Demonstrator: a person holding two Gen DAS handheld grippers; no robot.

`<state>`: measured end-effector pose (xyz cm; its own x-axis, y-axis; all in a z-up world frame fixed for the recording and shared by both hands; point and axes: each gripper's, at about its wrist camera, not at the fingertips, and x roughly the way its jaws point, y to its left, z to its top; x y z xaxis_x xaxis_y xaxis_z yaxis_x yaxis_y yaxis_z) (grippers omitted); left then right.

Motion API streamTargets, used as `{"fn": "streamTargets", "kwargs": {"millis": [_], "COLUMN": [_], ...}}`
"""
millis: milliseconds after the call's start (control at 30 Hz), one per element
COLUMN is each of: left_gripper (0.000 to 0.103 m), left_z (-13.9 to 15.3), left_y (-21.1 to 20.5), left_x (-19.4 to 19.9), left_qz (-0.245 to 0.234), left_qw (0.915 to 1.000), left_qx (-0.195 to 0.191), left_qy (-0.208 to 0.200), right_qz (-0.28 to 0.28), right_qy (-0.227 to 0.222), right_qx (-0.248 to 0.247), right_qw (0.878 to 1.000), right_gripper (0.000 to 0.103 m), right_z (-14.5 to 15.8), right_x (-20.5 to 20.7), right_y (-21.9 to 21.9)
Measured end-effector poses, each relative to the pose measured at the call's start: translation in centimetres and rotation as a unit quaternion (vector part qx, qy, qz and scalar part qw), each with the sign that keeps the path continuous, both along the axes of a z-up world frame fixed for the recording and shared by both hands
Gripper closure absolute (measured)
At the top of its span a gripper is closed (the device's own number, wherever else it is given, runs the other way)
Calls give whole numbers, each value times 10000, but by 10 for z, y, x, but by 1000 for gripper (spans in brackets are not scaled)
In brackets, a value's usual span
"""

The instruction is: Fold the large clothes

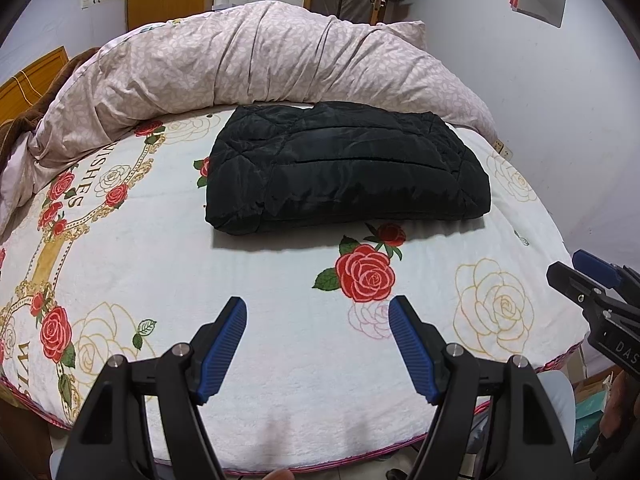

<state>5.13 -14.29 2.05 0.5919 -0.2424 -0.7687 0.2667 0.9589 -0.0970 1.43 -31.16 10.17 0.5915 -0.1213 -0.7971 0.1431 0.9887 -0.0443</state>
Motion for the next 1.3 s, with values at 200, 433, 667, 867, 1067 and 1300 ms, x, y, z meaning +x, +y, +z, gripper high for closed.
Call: {"fn": "streamTargets", "kwargs": {"millis": [200, 433, 667, 867, 1067, 1300], "left_gripper": [28, 28, 28, 28, 28, 28], "left_z": [0, -4, -4, -5, -7, -7], "left_y": [-1, -3, -1, -1, -2, -2], "left_x": [1, -1, -1, -1, -1, -1], "left_qz": [3, -44, -70, -71, -48, -59], "left_qw": [10000, 10000, 9999, 9999, 9999, 9999], "left_qx": [-16, -21, -25, -4, 38, 31], "left_qy": [13, 55, 86, 85, 94, 89], "right_qz": [3, 4, 7, 8, 10, 15], "right_qy": [1, -1, 4, 10, 15, 20], "right_qx": [7, 2, 5, 4, 12, 18], "right_qw": [10000, 10000, 10000, 10000, 10000, 10000], "right_gripper": [42, 42, 42, 42, 42, 42], "right_z": [-1, -1, -1, -3, -4, -3], "right_x": [0, 0, 1, 0, 1, 1], "right_y": [-2, -2, -3, -4, -5, -6]}}
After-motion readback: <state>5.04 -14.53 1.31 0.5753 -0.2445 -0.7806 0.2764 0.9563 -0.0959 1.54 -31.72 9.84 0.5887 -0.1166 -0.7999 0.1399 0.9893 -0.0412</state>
